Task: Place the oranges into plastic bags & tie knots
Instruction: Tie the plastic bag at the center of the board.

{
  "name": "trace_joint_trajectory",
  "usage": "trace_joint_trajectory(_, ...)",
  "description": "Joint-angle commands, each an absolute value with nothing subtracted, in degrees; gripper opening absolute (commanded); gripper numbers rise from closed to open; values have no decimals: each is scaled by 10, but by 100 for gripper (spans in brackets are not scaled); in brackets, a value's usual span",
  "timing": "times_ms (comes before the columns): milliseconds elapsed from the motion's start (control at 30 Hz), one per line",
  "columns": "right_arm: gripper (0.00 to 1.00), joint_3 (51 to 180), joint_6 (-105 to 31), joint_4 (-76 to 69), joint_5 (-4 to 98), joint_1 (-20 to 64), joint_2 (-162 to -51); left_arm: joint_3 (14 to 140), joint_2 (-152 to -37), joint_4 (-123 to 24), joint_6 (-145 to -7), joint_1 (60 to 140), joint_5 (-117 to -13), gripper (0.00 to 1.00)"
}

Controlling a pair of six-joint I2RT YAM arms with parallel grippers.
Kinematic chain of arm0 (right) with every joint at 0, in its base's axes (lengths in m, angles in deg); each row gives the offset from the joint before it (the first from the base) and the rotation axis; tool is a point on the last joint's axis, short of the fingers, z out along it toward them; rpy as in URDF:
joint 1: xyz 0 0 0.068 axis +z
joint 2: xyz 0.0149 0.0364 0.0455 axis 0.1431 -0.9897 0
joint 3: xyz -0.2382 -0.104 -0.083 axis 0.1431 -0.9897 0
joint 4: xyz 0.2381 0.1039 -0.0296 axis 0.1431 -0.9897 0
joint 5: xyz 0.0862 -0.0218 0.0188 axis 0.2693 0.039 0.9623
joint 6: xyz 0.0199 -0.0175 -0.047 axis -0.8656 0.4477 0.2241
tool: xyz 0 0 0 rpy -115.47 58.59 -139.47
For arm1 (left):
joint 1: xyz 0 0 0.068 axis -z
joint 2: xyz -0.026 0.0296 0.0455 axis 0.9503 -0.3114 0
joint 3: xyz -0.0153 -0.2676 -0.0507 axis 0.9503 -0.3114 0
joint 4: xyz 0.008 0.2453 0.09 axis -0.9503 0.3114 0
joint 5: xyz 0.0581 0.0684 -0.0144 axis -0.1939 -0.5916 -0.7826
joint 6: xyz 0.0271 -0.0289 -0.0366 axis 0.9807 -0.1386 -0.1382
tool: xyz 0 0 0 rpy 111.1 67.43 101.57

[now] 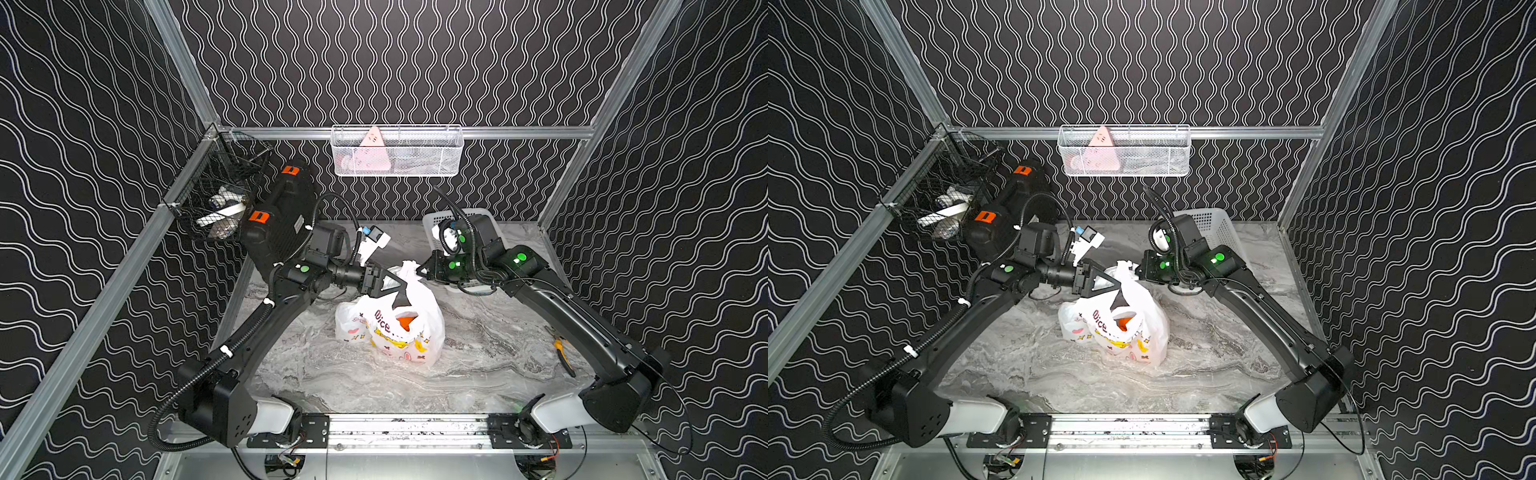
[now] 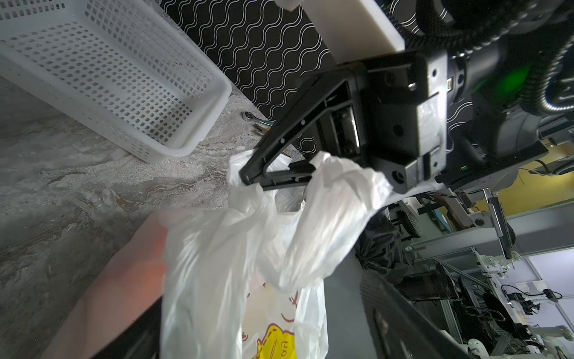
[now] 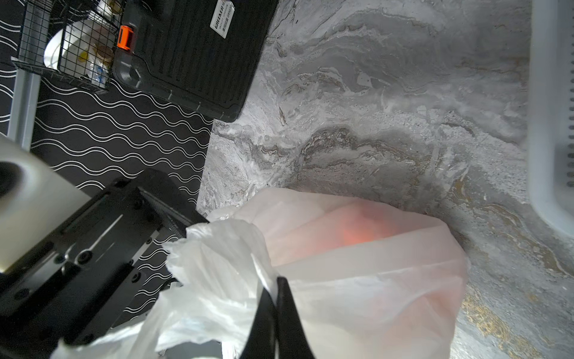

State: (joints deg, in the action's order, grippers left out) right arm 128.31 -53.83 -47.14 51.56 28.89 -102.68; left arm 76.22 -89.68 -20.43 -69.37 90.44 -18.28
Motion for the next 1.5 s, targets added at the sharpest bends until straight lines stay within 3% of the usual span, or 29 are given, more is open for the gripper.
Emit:
trace_joint_trajectory(0, 0, 1286, -544, -458, 520, 289, -1032, 762, -893, -215, -681, 904, -194, 87)
trace_joint_trajectory(133, 0, 1285, -541, -459, 527, 289, -1038, 761, -892, -241, -698, 905, -205, 97)
trace_joint_trajectory(367, 0, 1286, -536, -468, 518, 289, -1041, 776, -885, -231, -673, 905, -259, 99)
trace_joint_trajectory(733, 0, 1297, -532, -468, 520, 289, -1052, 780, -885, -290, -699, 915, -211, 99)
trace_joint_trajectory(800, 0, 1299, -529, -471, 521, 289, -1053, 780, -890, -291, -700, 916, -202, 94)
trace_joint_trajectory(900, 0, 1300, -527, -472, 520, 289, -1052, 769, -893, -319, -719, 918, -191, 79)
trace_joint_trajectory(1067, 0, 1307, -524, -480, 514, 289, -1052, 752, -903, -381, -779, 917, -193, 32)
trace_joint_trajectory(1133, 0, 1309, -522, -484, 509, 289, -1052, 745, -906, -408, -805, 915, -205, 19)
trace_joint_trajectory(1233, 0, 1314, -518, -491, 502, 286, -1048, 732, -907, -441, -829, 908, -208, 13)
trace_joint_trajectory(1467, 0, 1340, -507, -520, 505, 279, -1034, 705, -905, -473, -860, 875, -201, 10)
